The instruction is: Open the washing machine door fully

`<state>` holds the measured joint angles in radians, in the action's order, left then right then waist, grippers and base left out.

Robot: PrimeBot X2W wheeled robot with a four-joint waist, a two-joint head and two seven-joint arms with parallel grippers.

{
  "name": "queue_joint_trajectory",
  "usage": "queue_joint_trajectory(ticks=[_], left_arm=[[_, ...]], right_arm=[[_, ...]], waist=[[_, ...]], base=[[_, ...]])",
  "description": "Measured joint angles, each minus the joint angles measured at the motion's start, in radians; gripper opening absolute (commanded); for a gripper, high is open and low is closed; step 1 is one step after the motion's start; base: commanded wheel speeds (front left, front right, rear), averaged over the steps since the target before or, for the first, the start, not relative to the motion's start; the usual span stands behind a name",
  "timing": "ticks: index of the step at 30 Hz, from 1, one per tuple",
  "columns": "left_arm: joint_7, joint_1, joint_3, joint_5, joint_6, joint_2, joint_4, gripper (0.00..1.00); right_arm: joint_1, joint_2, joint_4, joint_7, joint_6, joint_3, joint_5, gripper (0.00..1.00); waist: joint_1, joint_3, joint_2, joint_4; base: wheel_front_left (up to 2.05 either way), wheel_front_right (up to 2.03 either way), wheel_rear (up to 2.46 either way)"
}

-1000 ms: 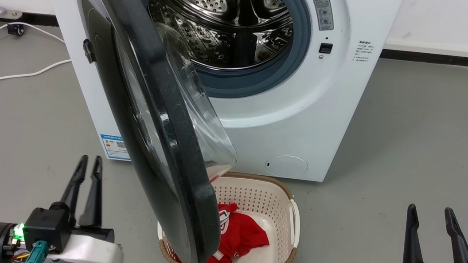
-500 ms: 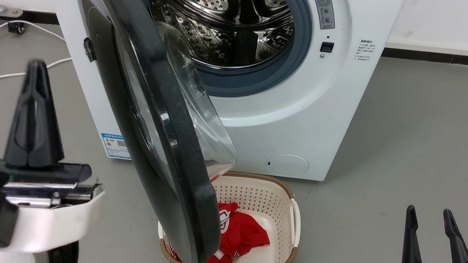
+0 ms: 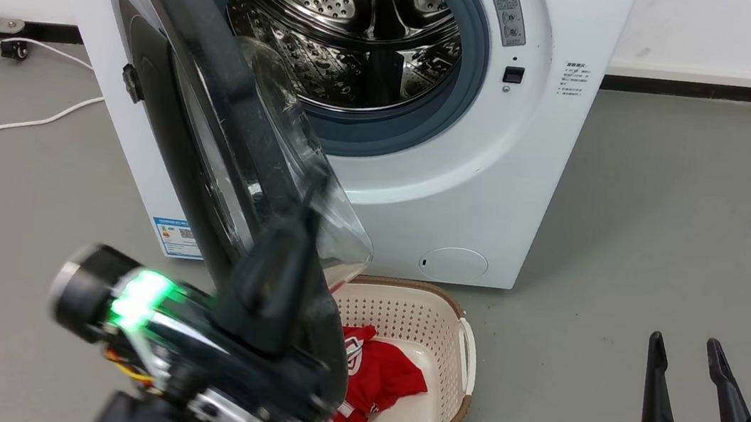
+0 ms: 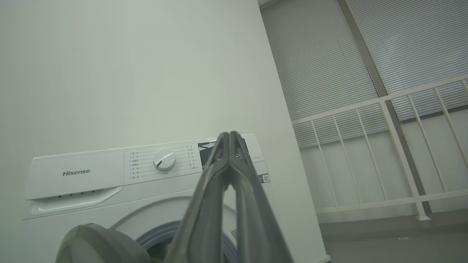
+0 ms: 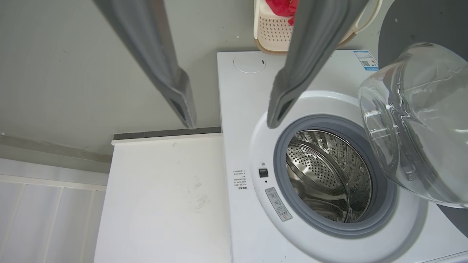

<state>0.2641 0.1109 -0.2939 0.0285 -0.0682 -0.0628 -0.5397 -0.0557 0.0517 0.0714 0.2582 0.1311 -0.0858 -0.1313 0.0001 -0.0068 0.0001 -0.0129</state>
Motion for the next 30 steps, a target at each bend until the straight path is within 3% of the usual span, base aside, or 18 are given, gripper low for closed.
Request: queue_joint_trajectory(ticks=[7, 13, 18, 30], left_arm=[[0.0, -0.136, -0.145, -0.086, -0.038, -0.02, 0.24, 0.0], [-0.016, -0.196, -0.194, -0.132, -0.047, -0.037, 0.422, 0.0], [-0.022, -0.189, -0.193, -0.155, -0.046, -0.032, 0.52, 0.0], [-0.004, -0.128, -0.156, -0.165, 0.016, -0.008, 0.591, 0.0]], right_arm=[[-0.001, 0.0, 0.008, -0.008, 0.0, 0.015, -0.007, 1.0], [-0.004, 0.0, 0.016, -0.012, 0.0, 0.019, -0.018, 1.0], [-0.001, 0.0, 0.024, -0.013, 0.0, 0.028, -0.023, 1.0], [0.016, 0.0, 0.039, -0.014, 0.0, 0.038, -0.045, 1.0]], waist=[[0.0, 0.002, 0.0, 0.003], [0.0, 0.009, 0.0, 0.006], [0.0, 0.023, 0.0, 0.007], [0.0, 0.042, 0.0, -0.001]], base=[[0.0, 0.0, 0.0], [0.0, 0.0, 0.0], [0.0, 0.0, 0.0], [0.0, 0.0, 0.0]])
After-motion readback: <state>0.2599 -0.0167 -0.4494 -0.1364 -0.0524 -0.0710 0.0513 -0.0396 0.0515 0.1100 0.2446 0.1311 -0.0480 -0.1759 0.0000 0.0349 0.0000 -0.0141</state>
